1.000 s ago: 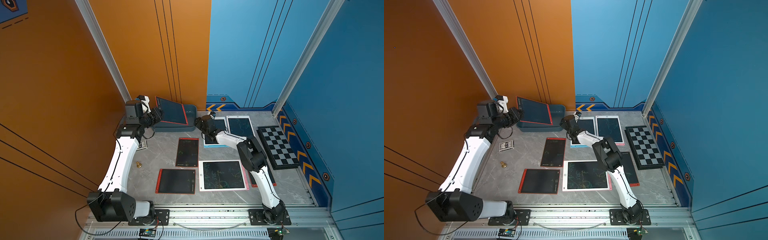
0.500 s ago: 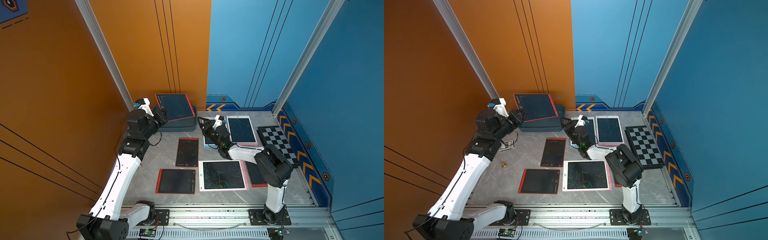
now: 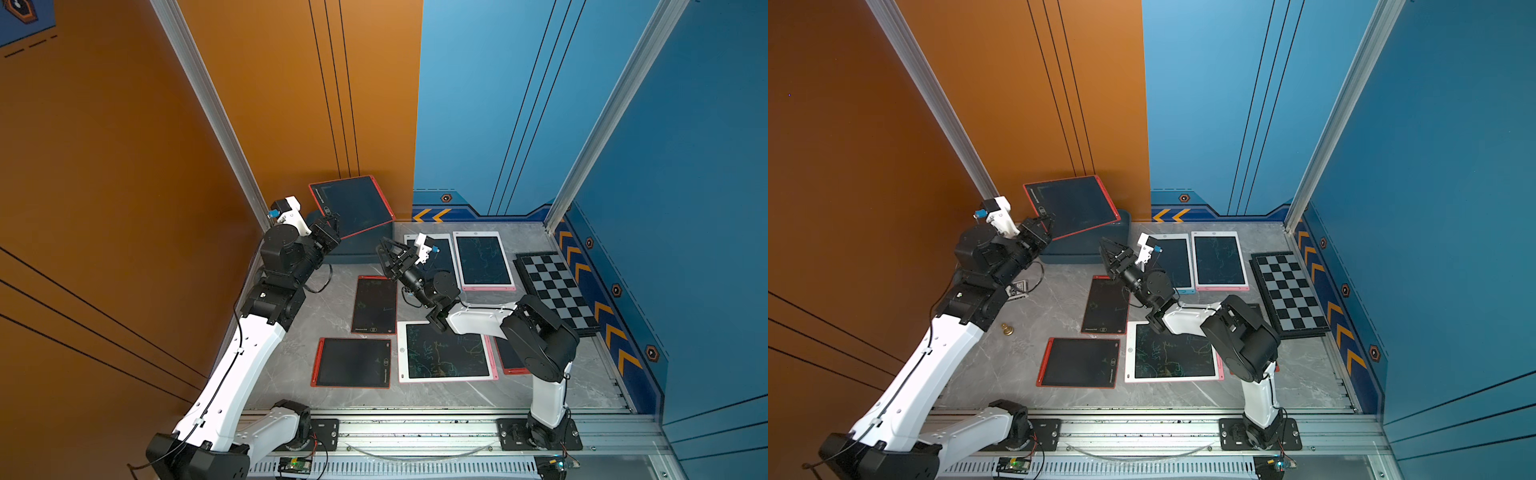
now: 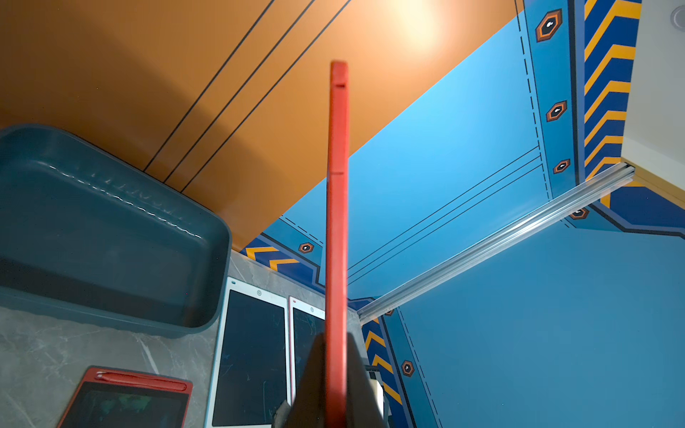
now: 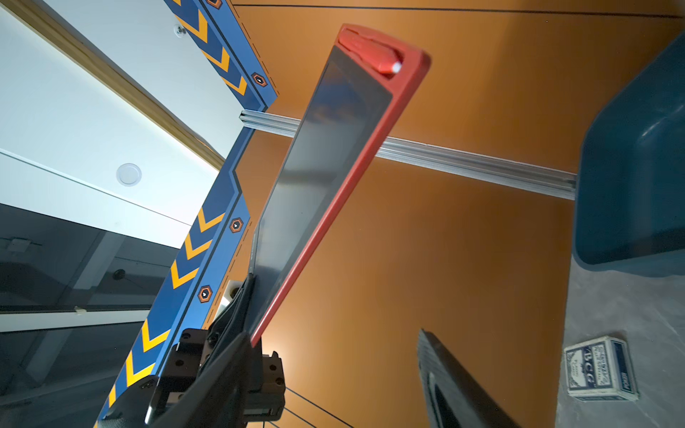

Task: Take out the writing tablet from the storage box
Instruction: Pick up the writing tablet from the storage box.

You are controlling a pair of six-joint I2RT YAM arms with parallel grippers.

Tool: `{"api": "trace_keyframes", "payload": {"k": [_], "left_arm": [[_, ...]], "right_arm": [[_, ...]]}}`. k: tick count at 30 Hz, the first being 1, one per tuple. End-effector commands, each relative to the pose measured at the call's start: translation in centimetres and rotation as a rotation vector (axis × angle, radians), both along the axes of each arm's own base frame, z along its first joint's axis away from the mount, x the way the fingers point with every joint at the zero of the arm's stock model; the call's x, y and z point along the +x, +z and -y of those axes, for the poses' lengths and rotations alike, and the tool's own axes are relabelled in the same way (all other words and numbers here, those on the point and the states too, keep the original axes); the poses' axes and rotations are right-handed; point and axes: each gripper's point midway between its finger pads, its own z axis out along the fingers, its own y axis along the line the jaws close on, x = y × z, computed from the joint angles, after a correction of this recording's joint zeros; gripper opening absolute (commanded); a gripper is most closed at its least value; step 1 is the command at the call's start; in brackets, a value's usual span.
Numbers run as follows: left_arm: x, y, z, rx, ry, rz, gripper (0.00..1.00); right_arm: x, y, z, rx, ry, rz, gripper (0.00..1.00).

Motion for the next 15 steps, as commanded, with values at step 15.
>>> {"api": "trace_keyframes", "payload": {"k": [15], "left_arm": [[-1.5, -0.2, 1.7, -0.084, -0.045, 0.039, 0.0]], "right_arm": [[1.1, 2.5, -0.9, 0.111, 0.042, 0.021, 0.39]]}}
